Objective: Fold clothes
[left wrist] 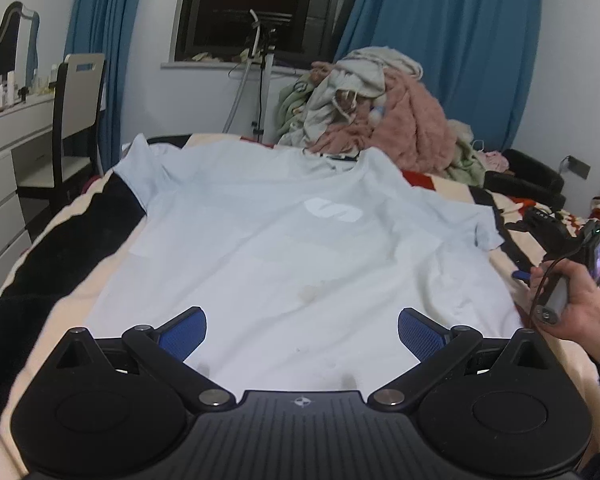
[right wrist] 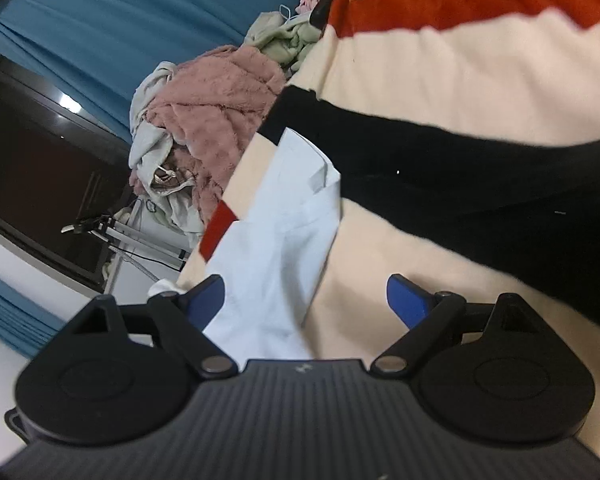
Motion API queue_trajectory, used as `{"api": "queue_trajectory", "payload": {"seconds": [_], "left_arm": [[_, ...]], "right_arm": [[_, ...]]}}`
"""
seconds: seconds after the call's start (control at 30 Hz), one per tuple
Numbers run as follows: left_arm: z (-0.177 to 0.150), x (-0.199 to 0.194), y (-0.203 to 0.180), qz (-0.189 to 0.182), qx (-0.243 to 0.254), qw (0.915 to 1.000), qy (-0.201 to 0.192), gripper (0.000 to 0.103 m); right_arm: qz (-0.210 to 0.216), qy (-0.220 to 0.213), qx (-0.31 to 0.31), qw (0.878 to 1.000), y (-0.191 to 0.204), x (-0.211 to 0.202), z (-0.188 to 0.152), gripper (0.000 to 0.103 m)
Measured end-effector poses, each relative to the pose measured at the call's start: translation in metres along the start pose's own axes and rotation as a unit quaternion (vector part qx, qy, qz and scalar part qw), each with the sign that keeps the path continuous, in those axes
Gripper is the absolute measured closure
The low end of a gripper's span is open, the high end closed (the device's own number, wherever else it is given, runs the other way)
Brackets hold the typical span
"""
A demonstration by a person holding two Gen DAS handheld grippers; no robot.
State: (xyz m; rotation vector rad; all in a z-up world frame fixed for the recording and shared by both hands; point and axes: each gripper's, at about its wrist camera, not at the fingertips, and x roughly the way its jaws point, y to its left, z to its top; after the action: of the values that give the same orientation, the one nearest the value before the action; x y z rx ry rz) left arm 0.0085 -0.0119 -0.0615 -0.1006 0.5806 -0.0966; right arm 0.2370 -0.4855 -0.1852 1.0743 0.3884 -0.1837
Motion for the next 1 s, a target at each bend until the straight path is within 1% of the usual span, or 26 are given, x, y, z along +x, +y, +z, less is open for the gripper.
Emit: {"api": "queue_trajectory", "payload": {"seconds": [0.07,0.2,0.3,0.37,0.4,0.43,0.47,0.57,0.63,0.67,0.7,0.73,0.83,0.87,0.9,0.93,0.97,1.0], "left_arm": [[0.0,0.01,-0.001,0.001,0.003,1.0,0.005,0.0],[0.0,0.028,-0.004,0.005,0.009,0.9998,0.016,0.0],[-0.001,0.042,-0.005,0.004,0.012,0.9996,0.025,0.0],[-0.002,0.051,-0.006,0.005,0.016,0.9994,0.032,0.0],[-0.003,0.056,-0.006,0.006,0.017,0.9992,0.036,0.0],[-0.003,0.061,-0.006,0.006,0.017,0.999,0.04,0.0],[-0.003,0.065,-0.005,0.006,0.017,0.9989,0.043,0.0],[-0.001,0.076,-0.002,0.008,0.011,0.9989,0.045,0.0],[0.001,0.082,0.0,0.008,0.007,0.9989,0.046,0.0],[0.002,0.083,0.0,0.01,0.006,0.999,0.044,0.0],[0.005,0.082,0.001,0.014,0.006,0.9992,0.037,0.0],[0.008,0.081,0.001,0.019,0.006,0.9994,0.03,0.0],[0.016,0.079,0.002,0.032,0.006,0.9994,0.009,0.002],[0.019,0.074,0.002,0.04,0.008,0.9992,-0.007,0.001],[0.021,0.064,0.003,0.052,0.016,0.9979,-0.035,0.001],[0.023,0.055,0.003,0.065,0.028,0.9958,-0.058,0.0],[0.024,0.048,0.003,0.075,0.038,0.9936,-0.074,0.0],[0.025,0.043,0.004,0.083,0.046,0.9923,-0.079,0.0]], "right_arm": [[0.023,0.003,-0.002,1.0,-0.007,0.02,-0.001,0.013],[0.08,0.01,-0.034,0.996,0.004,0.06,-0.007,0.012],[0.08,-0.004,-0.074,0.994,0.014,0.085,-0.011,0.012],[0.07,-0.017,-0.096,0.993,0.021,0.099,-0.009,0.012],[0.065,-0.024,-0.104,0.992,0.024,0.106,-0.008,0.014],[0.057,-0.031,-0.111,0.992,0.026,0.112,-0.006,0.02],[0.049,-0.038,-0.118,0.991,0.027,0.118,-0.004,0.023],[0.042,-0.058,-0.117,0.991,0.024,0.129,0.002,0.037],[0.033,-0.065,-0.117,0.991,0.022,0.137,0.005,0.054],[0.029,-0.068,-0.117,0.99,0.021,0.14,0.006,0.06],[0.024,-0.071,-0.114,0.991,0.02,0.141,0.007,0.073],[0.025,-0.072,-0.109,0.991,0.017,0.14,0.007,0.081],[0.022,-0.075,-0.102,0.992,0.014,0.138,0.009,0.086],[0.019,-0.074,-0.106,0.991,0.015,0.138,0.009,0.086],[0.006,-0.068,-0.119,0.991,0.021,0.138,0.012,0.088],[-0.003,-0.068,-0.133,0.989,0.029,0.136,0.015,0.095],[-0.008,-0.075,-0.146,0.986,0.039,0.129,0.02,0.096],[-0.013,-0.083,-0.159,0.984,0.049,0.122,0.026,0.097]]}}
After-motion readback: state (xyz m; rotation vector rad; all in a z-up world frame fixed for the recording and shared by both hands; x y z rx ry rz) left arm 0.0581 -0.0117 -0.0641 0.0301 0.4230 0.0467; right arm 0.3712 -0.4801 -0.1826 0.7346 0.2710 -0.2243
